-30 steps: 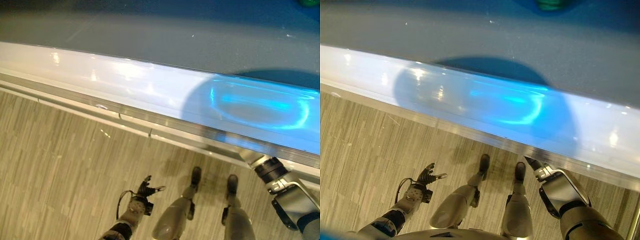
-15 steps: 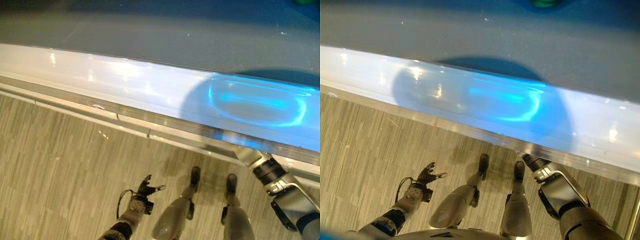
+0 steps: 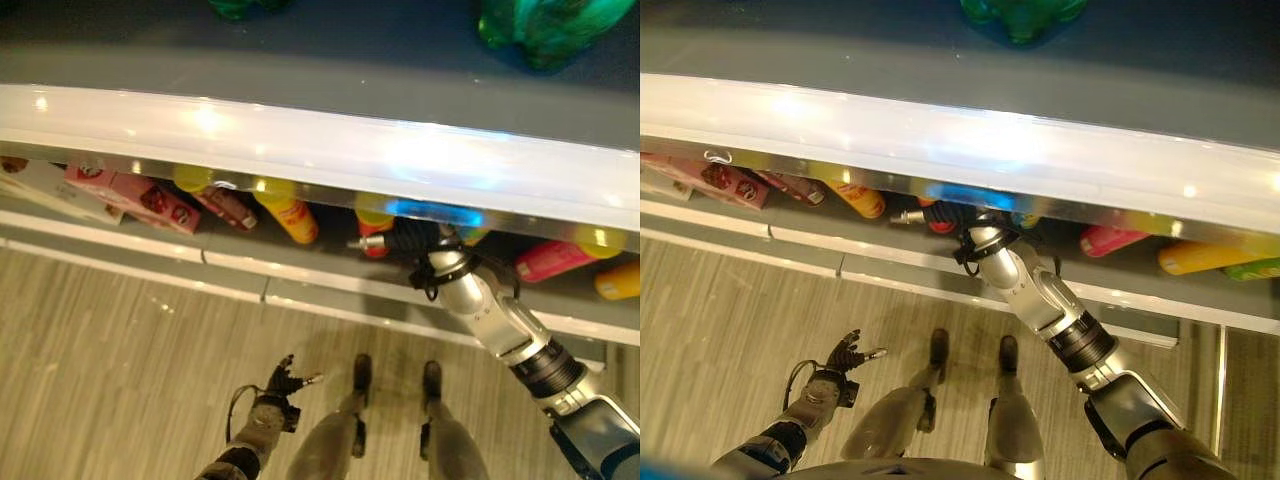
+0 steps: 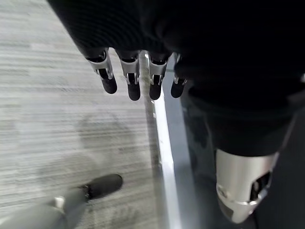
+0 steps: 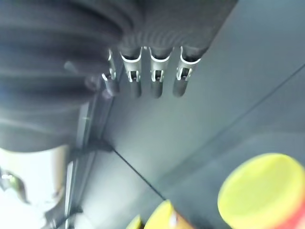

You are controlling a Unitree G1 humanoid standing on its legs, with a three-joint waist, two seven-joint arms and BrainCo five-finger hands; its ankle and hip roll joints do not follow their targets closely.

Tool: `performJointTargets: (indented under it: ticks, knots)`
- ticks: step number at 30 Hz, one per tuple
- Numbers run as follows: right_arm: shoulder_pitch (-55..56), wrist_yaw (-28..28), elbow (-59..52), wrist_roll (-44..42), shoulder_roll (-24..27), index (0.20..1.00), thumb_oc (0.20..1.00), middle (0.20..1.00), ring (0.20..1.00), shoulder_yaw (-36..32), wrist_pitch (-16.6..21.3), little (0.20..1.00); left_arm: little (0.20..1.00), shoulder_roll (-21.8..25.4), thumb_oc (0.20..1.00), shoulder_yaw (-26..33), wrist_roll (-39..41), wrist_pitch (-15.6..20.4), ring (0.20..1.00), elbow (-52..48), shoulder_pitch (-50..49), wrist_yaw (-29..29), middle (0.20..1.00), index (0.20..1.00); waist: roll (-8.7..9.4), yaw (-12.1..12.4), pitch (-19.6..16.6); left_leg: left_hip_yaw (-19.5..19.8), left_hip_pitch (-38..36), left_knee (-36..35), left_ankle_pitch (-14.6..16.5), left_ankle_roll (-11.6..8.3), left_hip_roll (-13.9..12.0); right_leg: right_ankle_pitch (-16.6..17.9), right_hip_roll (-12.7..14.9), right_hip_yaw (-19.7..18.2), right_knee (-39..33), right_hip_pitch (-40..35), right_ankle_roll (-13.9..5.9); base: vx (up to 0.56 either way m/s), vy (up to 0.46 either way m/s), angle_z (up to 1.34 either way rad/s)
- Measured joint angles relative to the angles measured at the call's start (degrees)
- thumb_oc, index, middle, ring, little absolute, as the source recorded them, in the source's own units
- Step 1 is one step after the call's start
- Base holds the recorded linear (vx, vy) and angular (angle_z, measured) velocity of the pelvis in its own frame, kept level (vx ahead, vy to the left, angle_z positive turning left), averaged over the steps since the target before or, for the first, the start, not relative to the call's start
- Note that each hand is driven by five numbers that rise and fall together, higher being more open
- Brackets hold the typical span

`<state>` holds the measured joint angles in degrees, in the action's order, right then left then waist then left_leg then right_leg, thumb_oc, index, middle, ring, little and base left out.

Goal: Put the goods on the table back onto the shelves and tidy them up.

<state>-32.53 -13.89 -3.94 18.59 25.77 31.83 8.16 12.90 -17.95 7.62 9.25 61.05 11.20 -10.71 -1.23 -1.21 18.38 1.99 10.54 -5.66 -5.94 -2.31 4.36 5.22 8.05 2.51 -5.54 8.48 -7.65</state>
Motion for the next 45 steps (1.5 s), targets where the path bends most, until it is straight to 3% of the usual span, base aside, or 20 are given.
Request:
performJointTargets:
  ticks: [5,8,10,12,15,18,19,20,21,22,23,24,25,26,28,31,33,34,40,45]
  knots:
    - [4.5,14.7,-0.2,-13.0,7.0,1.0,1.0,1.0,1.0,4.6,1.3,1.0,1.0,0.9,1.0,0.3,-2.5,0.0,1.0,-0.4,0.0,3.1,1.0,1.0,2.24,-0.7,-1.5,-3.6,-3.8,0.0,1.4,1.5,-0.2,-0.2,-0.1,-4.0,2.5,-0.8,-0.71,0.05,0.07,-0.4]
    - [8.7,16.8,-0.2,-14.2,9.6,1.0,1.0,1.0,1.0,3.5,1.4,1.0,1.0,1.3,1.0,0.2,-4.1,-0.1,1.0,0.7,-1.0,3.9,1.0,1.0,3.76,-2.8,-2.6,-5.5,-4.7,0.0,1.7,2.42,-0.3,-0.5,-0.2,-5.9,4.0,-0.1,-1.09,-0.04,0.019,-0.35]
    - [10.2,16.9,-0.2,-14.2,9.5,1.0,1.0,1.0,1.0,2.5,1.7,1.0,1.0,1.4,1.0,0.1,-4.5,-0.3,1.0,1.4,-1.5,4.3,1.0,1.0,4.61,-3.6,-3.0,-8.3,-4.7,0.0,1.6,4.51,-0.7,-0.3,-0.8,-7.5,5.3,1.8,-1.37,-0.07,-0.008,-0.69]
    - [10.9,16.8,-0.2,-14.0,9.5,1.0,1.0,1.0,1.0,1.6,1.8,1.0,1.0,1.4,1.0,-0.4,-6.3,-0.7,1.0,1.8,-1.8,4.7,1.0,1.0,4.94,-4.6,-3.1,-10.8,-4.8,0.0,1.5,5.92,-1.6,0.9,-0.9,-6.1,4.4,2.4,-3.37,-0.09,-0.006,-0.67]
    - [11.9,16.3,0.1,-11.8,9.3,1.0,1.0,1.0,1.0,-0.1,2.0,1.0,1.0,1.5,1.0,-0.9,-7.4,-1.0,1.0,1.8,-1.4,4.8,1.0,1.0,3.0,-3.1,-3.2,-16.5,-5.0,0.0,1.1,6.85,-7.6,-0.5,-0.5,2.5,10.3,3.4,-3.08,-0.13,0.003,-0.95]
    - [15.4,16.0,-0.6,-11.7,9.1,1.0,1.0,1.0,1.0,-2.4,2.3,1.0,1.0,3.2,1.0,-0.9,-8.9,-1.2,1.0,2.1,-3.1,4.8,1.0,1.0,3.15,-1.2,-4.5,-22.5,-6.7,0.0,0.8,6.56,-13.2,-2.7,5.0,3.0,17.9,0.2,-5.85,-0.12,-0.051,-1.16]
    - [16.5,15.9,-0.8,-11.7,9.1,1.0,1.0,1.0,1.0,-3.2,2.3,1.0,1.0,3.9,1.0,-0.9,-8.9,-1.2,1.0,2.1,-3.7,4.8,1.0,1.0,4.06,-0.9,-5.4,-24.0,-7.0,0.1,0.7,6.28,-13.8,-2.5,6.7,2.8,17.9,-0.4,-5.8,-0.1,-0.11,-0.94]
    - [18.0,15.7,-1.1,-11.7,8.9,1.0,1.0,1.0,1.0,-4.4,2.3,1.0,1.0,5.0,1.0,-0.9,-8.9,-1.3,1.0,2.2,-3.8,4.8,1.0,1.0,5.12,-0.7,-6.1,-25.0,-7.5,0.1,0.4,5.9,-13.8,0.5,8.2,3.0,16.5,-1.7,-3.18,-0.1,-0.13,-0.9]
    - [20.1,15.6,-1.3,-11.7,8.9,1.0,1.0,1.0,1.0,-5.4,2.2,1.0,1.0,5.8,1.0,-0.4,-8.9,-1.8,1.0,2.1,-3.9,4.8,1.0,1.0,6.34,-0.4,-7.2,-25.9,-7.9,0.1,-0.2,5.15,-14.0,2.1,7.7,3.2,13.0,-3.3,-2.79,-0.15,-0.21,-0.97]
    - [20.7,15.6,-1.1,-11.6,9.2,1.0,1.0,1.0,1.0,-5.6,2.0,1.0,1.0,5.6,1.0,0.6,-8.9,-2.0,1.0,1.9,-4.4,4.7,1.0,1.0,5.82,0.0,-7.5,-26.4,-7.5,1.3,-0.5,5.28,-16.0,2.0,5.9,4.4,10.4,-3.8,-2.42,-0.11,-0.153,-0.95]
    - [21.6,15.5,-1.1,-11.6,9.5,1.0,1.0,1.0,1.0,-6.6,2.0,1.0,1.0,5.2,1.0,0.9,-8.9,-2.1,1.0,1.9,-4.0,4.8,1.0,1.0,5.92,-0.6,-7.7,-25.6,-5.6,3.3,1.4,3.66,-16.2,1.9,5.5,4.6,9.1,-3.7,-2.16,-0.13,-0.217,-0.9]
    - [22.2,15.4,-1.0,-11.0,10.5,1.0,1.0,1.0,1.0,-7.8,1.8,1.0,1.0,4.2,1.0,1.0,-8.9,-2.1,1.0,1.3,-4.0,4.8,1.0,1.0,5.45,-1.2,-8.0,-24.8,-5.3,2.2,2.7,1.73,-14.4,1.8,5.5,4.7,7.7,-3.4,-2.2,-0.09,-0.156,-0.98]
    - [22.6,15.3,-0.5,-9.7,11.6,1.0,1.0,1.0,1.0,-9.1,1.7,1.0,1.0,3.2,1.0,1.5,-8.9,-1.9,1.0,0.1,-3.8,4.8,1.0,1.0,4.68,-1.5,-8.9,-24.0,-5.4,1.9,2.3,1.95,-13.7,1.4,3.5,4.7,6.0,-2.7,-2.28,-0.09,-0.157,-1.14]
    - [24.0,14.6,-0.1,-9.5,11.3,1.0,1.0,1.0,1.0,-10.0,1.6,1.0,1.0,3.5,1.0,1.8,-8.9,-2.1,1.0,0.1,-4.2,4.8,1.0,1.0,6.33,-1.6,-10.3,-24.8,-5.8,1.9,1.7,-0.27,-14.1,0.1,3.5,7.0,3.1,-3.6,-1.93,-0.1,-0.103,-1.07]
    - [26.6,13.8,0.0,-9.5,11.7,1.0,1.0,1.0,1.0,-11.4,1.2,1.0,1.0,3.4,1.0,2.7,-8.9,-2.0,1.0,0.1,-4.0,4.8,1.0,1.0,7.44,-2.7,-11.3,-26.2,-6.5,2.2,1.2,-1.1,-14.9,0.0,2.4,7.0,1.7,-3.9,-1.87,-0.17,-0.178,-0.57]
    - [32.0,12.9,0.4,-8.5,11.2,1.0,1.0,1.0,1.0,-12.6,1.0,1.0,1.0,3.1,1.0,3.9,-8.9,-2.3,1.0,0.5,-4.9,4.8,1.0,1.0,7.32,-3.2,-13.7,-27.9,-7.0,3.0,0.4,-2.72,-18.5,0.0,-0.7,8.8,0.2,-3.6,-0.51,-0.17,-0.288,-0.43]
    - [32.7,12.9,0.3,-7.1,13.9,1.0,1.0,1.0,1.0,-13.5,0.9,1.0,1.0,3.0,1.0,4.1,-8.9,-2.4,1.0,0.6,-6.6,4.7,1.0,1.0,6.26,-2.4,-13.8,-30.0,-7.7,3.3,0.3,-4.2,-21.5,-0.4,-1.2,13.3,2.6,-2.9,0.68,-0.17,-0.43,-0.45]
    - [33.3,12.0,0.1,-7.1,17.7,1.0,1.0,1.0,1.0,-17.1,0.9,1.0,1.0,3.0,1.0,4.8,-8.9,-2.4,1.0,0.6,-8.0,4.6,1.0,1.0,5.5,-1.8,-13.9,-30.6,-7.7,4.3,0.3,-4.16,-23.5,-3.1,-2.3,12.7,8.9,0.2,2.07,-0.11,-0.365,-0.37]
    - [37.3,9.1,-1.1,-7.2,23.7,1.0,1.0,1.0,1.0,-30.1,1.8,1.0,1.0,-1.7,1.0,4.4,-8.9,-3.2,1.0,3.2,-9.5,4.8,1.0,1.0,0.48,-3.4,-14.1,-27.9,-8.1,4.9,-0.5,-3.09,-26.9,-4.9,-6.6,12.5,10.3,-0.2,3.71,-0.07,-0.206,-0.08]
    - [40.2,8.1,-2.4,-7.3,23.9,1.0,1.0,1.0,1.0,-31.6,2.6,1.0,1.0,-2.6,1.0,5.3,-8.7,-3.1,1.0,4.3,-7.3,4.8,1.0,1.0,-0.32,-3.5,-11.5,-22.6,-9.0,8.3,-1.6,-2.33,-27.8,-5.0,-8.1,9.5,9.0,-2.0,4.81,-0.06,-0.161,-0.21]
